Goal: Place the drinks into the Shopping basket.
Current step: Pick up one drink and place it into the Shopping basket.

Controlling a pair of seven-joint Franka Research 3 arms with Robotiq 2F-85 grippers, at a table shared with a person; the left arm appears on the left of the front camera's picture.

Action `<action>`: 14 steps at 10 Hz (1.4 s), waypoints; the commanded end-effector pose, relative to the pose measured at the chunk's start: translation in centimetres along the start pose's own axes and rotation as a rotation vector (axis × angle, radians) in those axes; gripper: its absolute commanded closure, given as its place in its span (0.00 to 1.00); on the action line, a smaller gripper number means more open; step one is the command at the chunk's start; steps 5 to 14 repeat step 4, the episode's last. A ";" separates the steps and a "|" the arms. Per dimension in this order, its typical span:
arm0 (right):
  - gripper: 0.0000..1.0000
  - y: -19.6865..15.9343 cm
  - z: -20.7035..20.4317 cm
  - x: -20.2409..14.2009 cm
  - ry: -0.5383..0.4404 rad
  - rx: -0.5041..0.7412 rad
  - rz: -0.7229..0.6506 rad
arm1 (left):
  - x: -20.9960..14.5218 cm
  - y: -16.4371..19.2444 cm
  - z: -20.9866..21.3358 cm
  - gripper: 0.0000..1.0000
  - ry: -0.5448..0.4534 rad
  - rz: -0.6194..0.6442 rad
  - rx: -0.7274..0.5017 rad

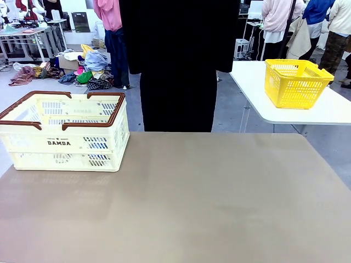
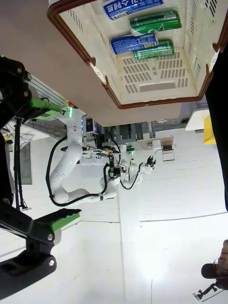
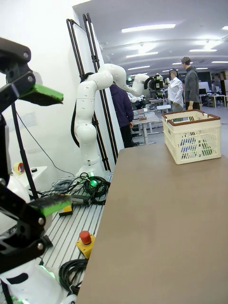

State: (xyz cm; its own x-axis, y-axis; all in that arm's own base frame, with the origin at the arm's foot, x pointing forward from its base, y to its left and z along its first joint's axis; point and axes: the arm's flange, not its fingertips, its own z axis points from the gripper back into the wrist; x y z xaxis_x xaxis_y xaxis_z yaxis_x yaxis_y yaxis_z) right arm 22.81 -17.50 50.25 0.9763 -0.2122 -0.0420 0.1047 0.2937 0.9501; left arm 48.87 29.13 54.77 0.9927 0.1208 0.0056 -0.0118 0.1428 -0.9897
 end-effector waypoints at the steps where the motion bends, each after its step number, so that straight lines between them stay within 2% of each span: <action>1: 0.00 -0.1 0.3 -0.2 0.008 -0.008 0.019 | -0.6 0.2 -0.2 0.00 0.012 -0.007 0.006; 14: 0.00 -0.1 0.3 -0.2 0.008 -0.008 0.019 | -0.6 0.2 -0.2 0.00 0.012 -0.007 0.006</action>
